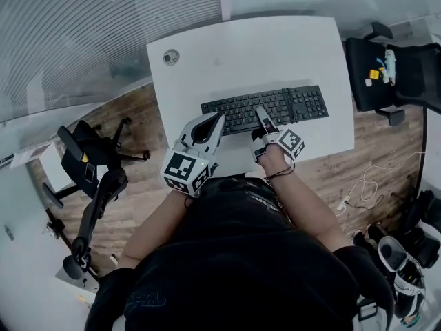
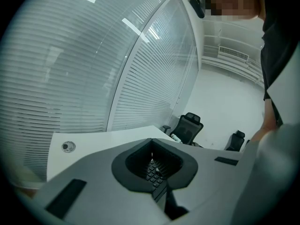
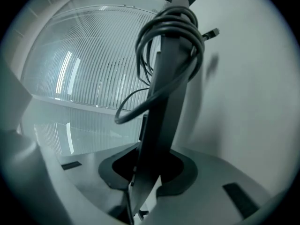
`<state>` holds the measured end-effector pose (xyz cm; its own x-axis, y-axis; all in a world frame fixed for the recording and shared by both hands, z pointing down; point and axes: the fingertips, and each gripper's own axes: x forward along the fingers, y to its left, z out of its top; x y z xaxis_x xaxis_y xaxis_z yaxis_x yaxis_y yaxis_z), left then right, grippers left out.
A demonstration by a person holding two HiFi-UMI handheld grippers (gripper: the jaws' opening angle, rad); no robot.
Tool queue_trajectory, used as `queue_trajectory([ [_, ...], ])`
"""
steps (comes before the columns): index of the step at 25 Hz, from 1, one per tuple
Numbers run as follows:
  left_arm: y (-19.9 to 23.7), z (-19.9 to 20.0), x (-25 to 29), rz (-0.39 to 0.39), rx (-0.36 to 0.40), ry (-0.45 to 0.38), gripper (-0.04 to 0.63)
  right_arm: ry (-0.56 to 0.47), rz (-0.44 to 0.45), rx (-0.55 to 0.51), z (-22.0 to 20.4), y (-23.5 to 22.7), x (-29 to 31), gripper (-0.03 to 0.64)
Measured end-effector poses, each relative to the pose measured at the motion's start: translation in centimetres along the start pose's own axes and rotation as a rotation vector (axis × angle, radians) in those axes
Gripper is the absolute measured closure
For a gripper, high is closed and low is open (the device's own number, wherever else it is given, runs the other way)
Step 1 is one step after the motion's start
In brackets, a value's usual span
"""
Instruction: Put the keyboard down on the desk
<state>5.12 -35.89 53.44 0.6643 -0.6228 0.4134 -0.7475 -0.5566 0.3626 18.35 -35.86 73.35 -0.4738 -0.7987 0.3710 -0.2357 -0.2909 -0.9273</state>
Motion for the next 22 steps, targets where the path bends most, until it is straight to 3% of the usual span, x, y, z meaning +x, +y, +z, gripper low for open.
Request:
queue_trajectory([
  [22, 0.8, -0.3, 0.2, 0.005, -0.026, 0.002, 0.58, 0.011, -0.078, 0.004, -0.8, -2.5, 0.9, 0.52],
])
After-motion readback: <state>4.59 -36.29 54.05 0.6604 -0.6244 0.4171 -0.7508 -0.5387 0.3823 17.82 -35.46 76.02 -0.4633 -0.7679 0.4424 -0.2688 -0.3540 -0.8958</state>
